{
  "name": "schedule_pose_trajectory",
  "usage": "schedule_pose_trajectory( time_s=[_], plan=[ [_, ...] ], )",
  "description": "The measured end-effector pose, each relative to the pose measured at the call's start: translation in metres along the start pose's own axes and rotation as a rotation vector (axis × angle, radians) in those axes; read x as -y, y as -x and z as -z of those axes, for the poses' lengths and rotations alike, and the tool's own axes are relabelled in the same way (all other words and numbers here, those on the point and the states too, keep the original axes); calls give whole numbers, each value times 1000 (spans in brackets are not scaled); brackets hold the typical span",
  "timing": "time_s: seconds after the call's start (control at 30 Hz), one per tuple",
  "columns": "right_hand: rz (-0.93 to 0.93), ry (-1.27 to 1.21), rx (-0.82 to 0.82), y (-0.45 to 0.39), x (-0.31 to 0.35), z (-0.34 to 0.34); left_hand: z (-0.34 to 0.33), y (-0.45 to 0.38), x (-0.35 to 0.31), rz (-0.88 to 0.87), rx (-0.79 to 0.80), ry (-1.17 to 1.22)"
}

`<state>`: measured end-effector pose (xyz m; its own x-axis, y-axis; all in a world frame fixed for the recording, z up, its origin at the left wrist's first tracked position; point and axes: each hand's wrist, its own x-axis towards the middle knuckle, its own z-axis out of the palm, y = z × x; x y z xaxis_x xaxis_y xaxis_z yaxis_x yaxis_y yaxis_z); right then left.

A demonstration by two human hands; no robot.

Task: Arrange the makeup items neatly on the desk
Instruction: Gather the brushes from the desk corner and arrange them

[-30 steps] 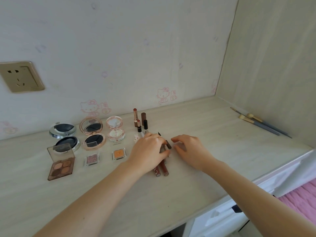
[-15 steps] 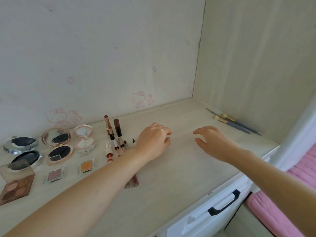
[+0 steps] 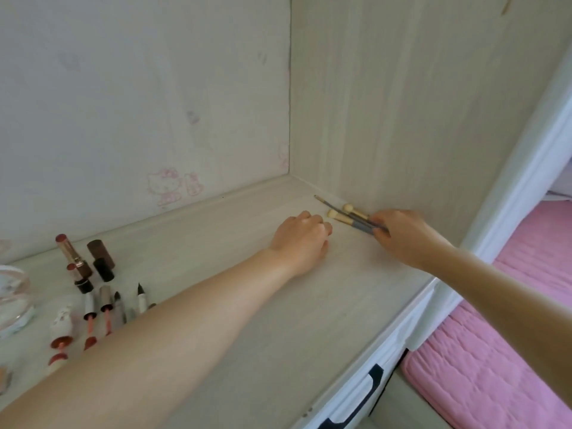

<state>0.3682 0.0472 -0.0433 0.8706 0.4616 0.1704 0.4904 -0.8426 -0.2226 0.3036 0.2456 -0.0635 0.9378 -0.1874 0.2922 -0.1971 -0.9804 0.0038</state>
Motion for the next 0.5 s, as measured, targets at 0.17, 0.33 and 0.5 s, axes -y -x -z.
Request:
schedule_pose_trajectory(
  time_s=[0.17, 0.33, 0.5],
  plan=[
    [-71, 14, -7, -23, -21, -4, -15, -39, -17, -108, -42, 16],
    [-100, 25, -8, -36, -16, -12, -28, -60, -21, -202, 34, 59],
    [-85, 137, -16, -42, -9, -18, -32, -59, -13, -207, 63, 71]
  ],
)
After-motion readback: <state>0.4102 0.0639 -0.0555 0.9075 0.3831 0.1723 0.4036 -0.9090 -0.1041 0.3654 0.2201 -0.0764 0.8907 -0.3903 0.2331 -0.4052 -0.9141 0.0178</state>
